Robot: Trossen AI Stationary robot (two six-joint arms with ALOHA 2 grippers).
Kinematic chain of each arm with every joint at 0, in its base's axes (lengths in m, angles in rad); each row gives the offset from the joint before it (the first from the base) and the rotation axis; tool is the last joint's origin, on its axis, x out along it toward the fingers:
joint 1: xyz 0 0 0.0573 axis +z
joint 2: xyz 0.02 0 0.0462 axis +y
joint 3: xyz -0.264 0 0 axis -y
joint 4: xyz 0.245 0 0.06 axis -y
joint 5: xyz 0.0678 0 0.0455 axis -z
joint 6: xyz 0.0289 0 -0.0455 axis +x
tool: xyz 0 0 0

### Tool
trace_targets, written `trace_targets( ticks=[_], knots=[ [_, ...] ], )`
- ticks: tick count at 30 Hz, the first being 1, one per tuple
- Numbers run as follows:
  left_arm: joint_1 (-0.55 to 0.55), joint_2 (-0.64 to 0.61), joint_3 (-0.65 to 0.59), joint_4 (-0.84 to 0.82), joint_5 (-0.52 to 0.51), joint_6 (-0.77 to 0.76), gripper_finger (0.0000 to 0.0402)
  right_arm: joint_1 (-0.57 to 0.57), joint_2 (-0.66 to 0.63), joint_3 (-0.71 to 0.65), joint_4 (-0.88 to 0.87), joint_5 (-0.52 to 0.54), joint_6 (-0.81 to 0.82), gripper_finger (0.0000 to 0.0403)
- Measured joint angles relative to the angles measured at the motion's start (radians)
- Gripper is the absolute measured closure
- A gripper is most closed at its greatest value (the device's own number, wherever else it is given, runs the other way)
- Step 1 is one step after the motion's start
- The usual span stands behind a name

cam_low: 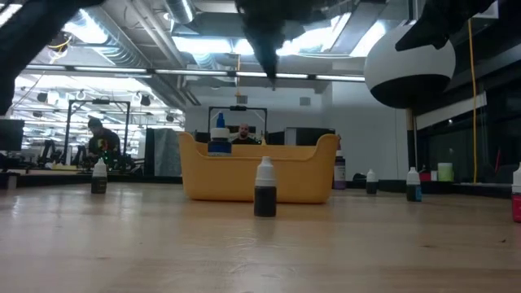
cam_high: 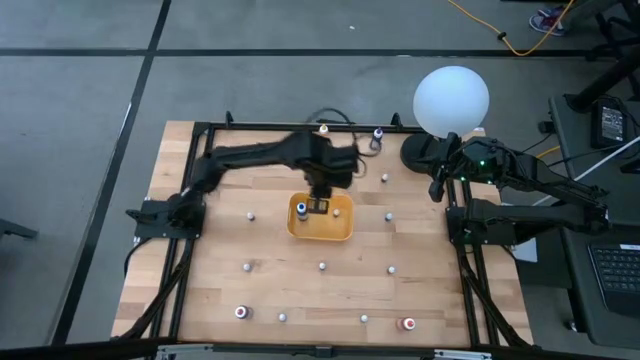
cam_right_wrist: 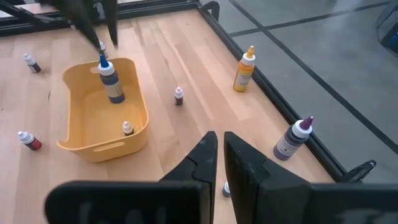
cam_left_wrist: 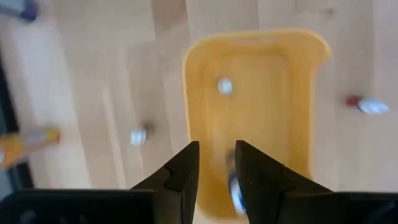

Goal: Pick & Place food coloring
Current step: Put the black food coloring bottle into the yellow bin

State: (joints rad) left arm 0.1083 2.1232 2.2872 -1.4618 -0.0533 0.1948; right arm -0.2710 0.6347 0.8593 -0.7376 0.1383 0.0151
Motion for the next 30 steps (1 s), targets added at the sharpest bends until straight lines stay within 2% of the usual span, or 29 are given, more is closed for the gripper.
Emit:
trace_targets(
  ticks=[3, 6, 15, 19, 23, 30],
  knots=[
    [0.009, -0.1, -0.07, -0.042, -0.008, -0.04, 0.0302, 0.0, 0.0, 0.0, 0.0, 0.0, -0.001, 0.0369],
    [0.013, -0.212, -0.194, -0.019, -0.011, -0.076, 0.0302, 0.0, 0.0, 0.0, 0.0, 0.0, -0.001, 0.0369],
    [0.0, -0.629, -0.783, 0.137, -0.017, -0.27, 0.0302, 0.0, 0.0, 0.0, 0.0, 0.0, 0.002, 0.0369],
    [-0.021, -0.776, -0.987, 0.205, -0.008, -0.384, 0.0302, 0.0, 0.0, 0.0, 0.0, 0.0, 0.002, 0.0369],
    [-0.052, -0.884, -1.118, 0.213, -0.006, -0.452, 0.03, 0.0, 0.0, 0.0, 0.0, 0.0, 0.002, 0.0369],
    [-0.075, -1.002, -1.283, 0.247, 0.001, -0.432, 0.0269, 0.0, 0.0, 0.0, 0.0, 0.0, 0.003, 0.0369]
  ],
)
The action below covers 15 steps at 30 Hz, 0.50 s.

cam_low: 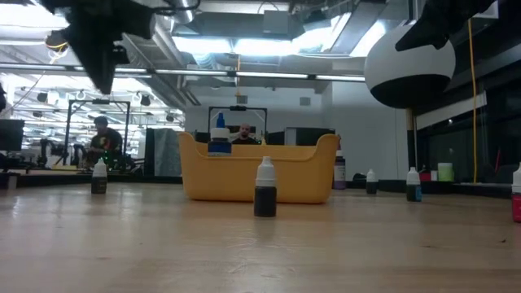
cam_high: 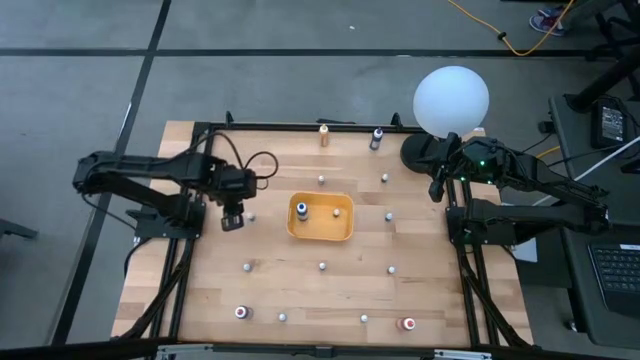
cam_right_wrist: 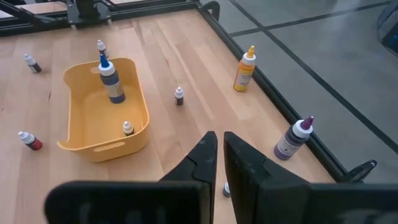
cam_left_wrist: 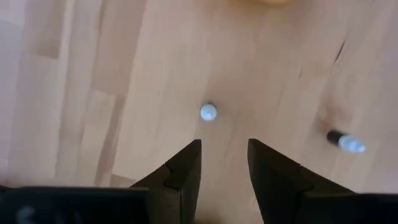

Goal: Pick & Place food coloring
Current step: Put the black food coloring bottle into the yellow bin

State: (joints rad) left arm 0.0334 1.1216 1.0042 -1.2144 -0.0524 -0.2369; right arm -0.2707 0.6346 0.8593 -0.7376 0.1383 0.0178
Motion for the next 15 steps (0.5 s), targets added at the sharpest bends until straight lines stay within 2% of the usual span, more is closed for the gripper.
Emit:
trace_targets(
  ticks=[9, 15],
  knots=[
    [0.01, -0.03, -0.133, 0.1, -0.001, 0.064, 0.0203, 0.0, 0.0, 0.0, 0.0, 0.0, 0.004, 0.0369],
    [0.01, -0.029, -0.232, 0.231, -0.011, 0.041, 0.0187, 0.0, 0.0, 0.0, 0.0, 0.0, 0.004, 0.0369]
  ],
)
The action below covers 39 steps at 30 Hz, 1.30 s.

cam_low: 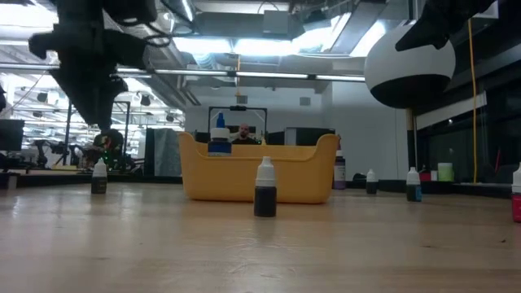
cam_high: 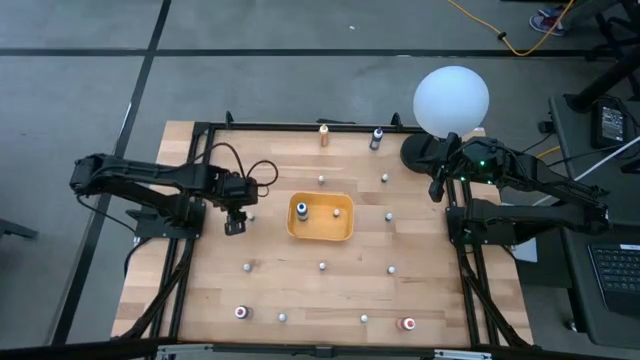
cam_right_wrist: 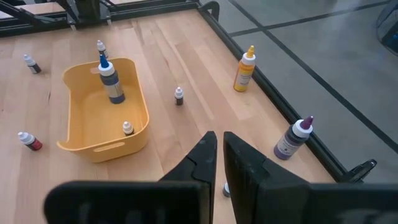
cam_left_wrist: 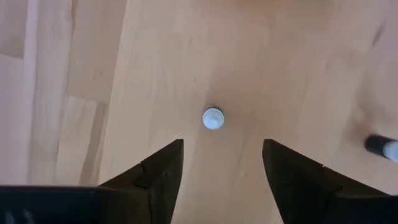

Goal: Pick & Place food coloring
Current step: Put the black food coloring bottle into the yellow bin

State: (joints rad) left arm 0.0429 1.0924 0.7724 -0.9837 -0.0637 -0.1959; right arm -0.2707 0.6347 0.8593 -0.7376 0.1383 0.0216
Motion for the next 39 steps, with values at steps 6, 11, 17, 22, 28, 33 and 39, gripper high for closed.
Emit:
trace_targets(
  ticks=[6, 11, 17, 22, 28, 33, 39],
  knots=[
    [0.0, 0.014, -0.057, 0.063, -0.021, -0.027, 0.0191, 0.0, 0.0, 0.0, 0.0, 0.0, -0.003, 0.0369],
    [0.0, 0.051, -0.082, 0.111, -0.021, -0.035, 0.0191, 0.0, 0.0, 0.0, 0.0, 0.0, -0.004, 0.0369],
    [0.0, 0.124, -0.096, 0.163, -0.021, -0.037, 0.0192, 0.0, 0.0, 0.0, 0.0, 0.0, -0.005, 0.0369],
    [0.0, 0.189, -0.097, 0.191, -0.023, -0.036, 0.0192, 0.0, 0.0, 0.0, 0.0, 0.0, -0.008, 0.0369],
    [0.001, 0.248, -0.097, 0.22, -0.024, -0.03, 0.0194, 0.0, 0.0, 0.0, 0.0, 0.0, -0.008, 0.0369],
    [0.001, 0.262, -0.097, 0.223, -0.023, -0.028, 0.0222, 0.0, 0.0, 0.0, 0.0, 0.0, -0.008, 0.0369],
    [0.001, 0.262, -0.097, 0.222, -0.023, -0.027, 0.0277, 0.0, 0.0, 0.0, 0.0, 0.0, -0.008, 0.0369]
  ],
)
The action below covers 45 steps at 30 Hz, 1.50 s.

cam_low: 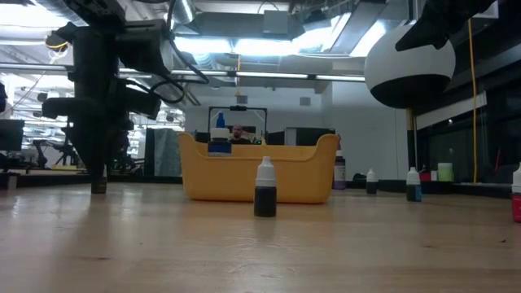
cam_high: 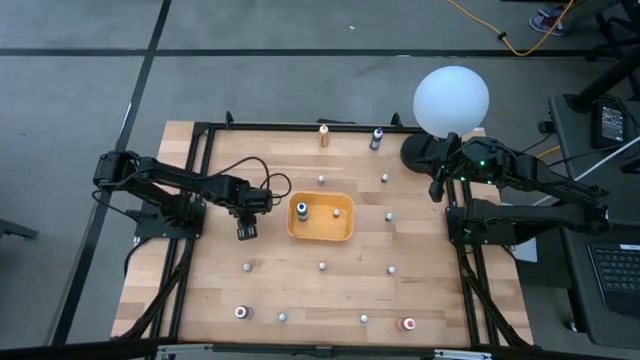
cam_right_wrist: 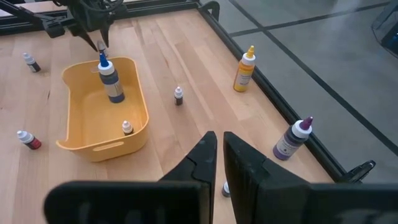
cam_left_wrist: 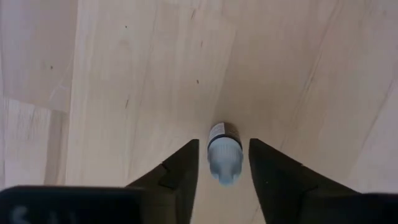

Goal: Pick & Place food coloring
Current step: Put the black food coloring bottle into the yellow bin

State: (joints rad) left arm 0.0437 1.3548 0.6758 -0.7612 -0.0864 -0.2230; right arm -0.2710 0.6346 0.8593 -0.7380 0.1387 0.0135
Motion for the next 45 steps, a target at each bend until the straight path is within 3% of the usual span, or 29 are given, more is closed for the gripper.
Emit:
trace_targets(
  ticks=[8, 28, 33, 45],
  knots=[
    [0.0, -0.001, 0.0, 0.0, 0.002, 0.0, 0.0333, 0.0, 0.0, 0.0, 0.0, 0.0, 0.001, 0.0369],
    [-0.001, -0.001, 0.032, -0.009, 0.01, 0.008, 0.0335, 0.0, 0.0, 0.0, 0.0, 0.0, 0.003, 0.0369],
    [-0.001, -0.001, 0.129, -0.107, 0.036, 0.02, 0.0334, 0.0, 0.0, 0.0, 0.0, 0.0, 0.003, 0.0369],
    [-0.001, -0.075, 0.523, -0.409, 0.043, 0.051, 0.0335, 0.0, 0.0, 0.0, 0.0, 0.0, 0.003, 0.0369]
  ],
)
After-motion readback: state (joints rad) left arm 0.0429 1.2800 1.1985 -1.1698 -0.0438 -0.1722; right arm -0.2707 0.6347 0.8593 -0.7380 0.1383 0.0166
